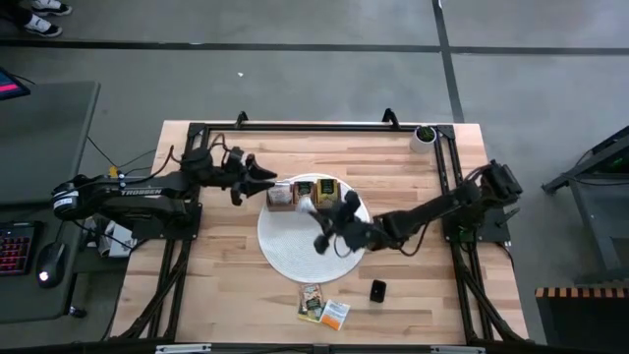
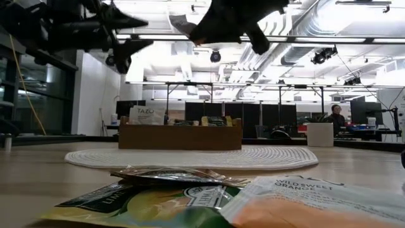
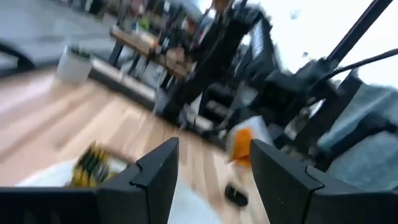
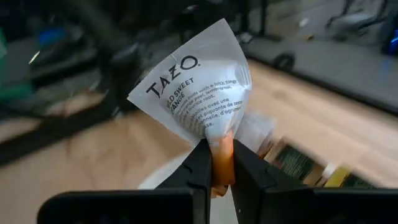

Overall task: Pick & Place Tea
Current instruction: Put the orange tea bag into the left section of the wooden organizer

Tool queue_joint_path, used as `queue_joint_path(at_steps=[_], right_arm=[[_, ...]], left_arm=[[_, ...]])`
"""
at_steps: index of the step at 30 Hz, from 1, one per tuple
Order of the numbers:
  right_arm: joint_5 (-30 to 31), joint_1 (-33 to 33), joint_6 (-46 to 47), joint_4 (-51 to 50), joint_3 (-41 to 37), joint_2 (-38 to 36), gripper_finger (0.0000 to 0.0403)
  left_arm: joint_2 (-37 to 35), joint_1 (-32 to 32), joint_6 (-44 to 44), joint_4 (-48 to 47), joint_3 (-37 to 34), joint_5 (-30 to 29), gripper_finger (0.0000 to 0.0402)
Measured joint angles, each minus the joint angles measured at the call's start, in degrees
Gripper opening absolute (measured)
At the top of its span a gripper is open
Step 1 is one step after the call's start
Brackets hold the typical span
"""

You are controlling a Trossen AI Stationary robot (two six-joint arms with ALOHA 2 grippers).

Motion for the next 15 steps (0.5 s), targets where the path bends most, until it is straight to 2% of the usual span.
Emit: queue_joint_path(at_steps=[4,10,15], right_arm=[[3.2,-3.2,-3.3,7.3,0.0,0.0,0.0030],[3.6,-8.2,-6.6,14.4,0.0,0.0,0.0030],[2.1,-11.3,-6.8,17.8,0.0,0.0,0.0030]], left_arm=[[0.0,0.0,-2.7,7.4,0.0,-2.5,0.0193],[0.0,0.0,-2.5,13.2,0.0,-5.8,0.0193],[0.0,0.0,3.6,14.1,0.0,-9.5,0.0193]])
